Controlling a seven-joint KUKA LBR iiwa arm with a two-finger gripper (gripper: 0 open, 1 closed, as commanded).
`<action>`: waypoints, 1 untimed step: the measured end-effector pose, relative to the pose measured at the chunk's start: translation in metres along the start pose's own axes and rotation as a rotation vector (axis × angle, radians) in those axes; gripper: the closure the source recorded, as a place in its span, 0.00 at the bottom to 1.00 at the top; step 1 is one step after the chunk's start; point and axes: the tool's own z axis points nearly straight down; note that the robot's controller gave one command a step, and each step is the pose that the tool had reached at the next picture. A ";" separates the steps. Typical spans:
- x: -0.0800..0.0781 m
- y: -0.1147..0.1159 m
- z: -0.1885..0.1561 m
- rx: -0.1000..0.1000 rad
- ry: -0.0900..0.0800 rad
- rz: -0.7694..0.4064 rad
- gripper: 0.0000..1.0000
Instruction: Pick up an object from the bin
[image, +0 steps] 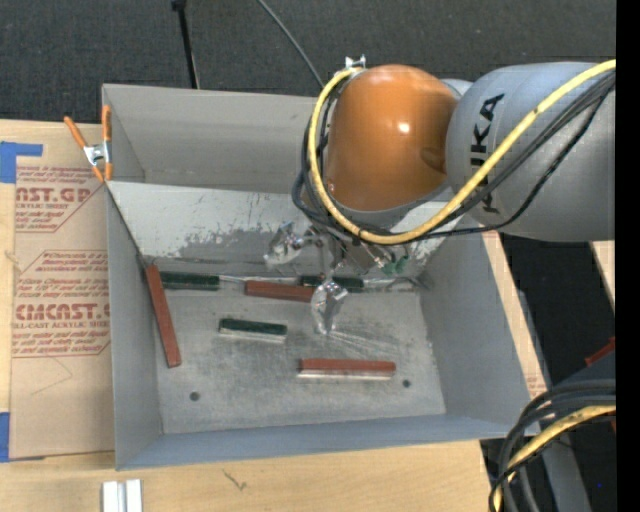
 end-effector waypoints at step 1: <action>0.055 -0.013 0.028 0.001 -0.003 -0.080 0.00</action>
Offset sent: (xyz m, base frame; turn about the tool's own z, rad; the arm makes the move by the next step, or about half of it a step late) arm -0.0508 -0.0932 -0.1484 -0.1587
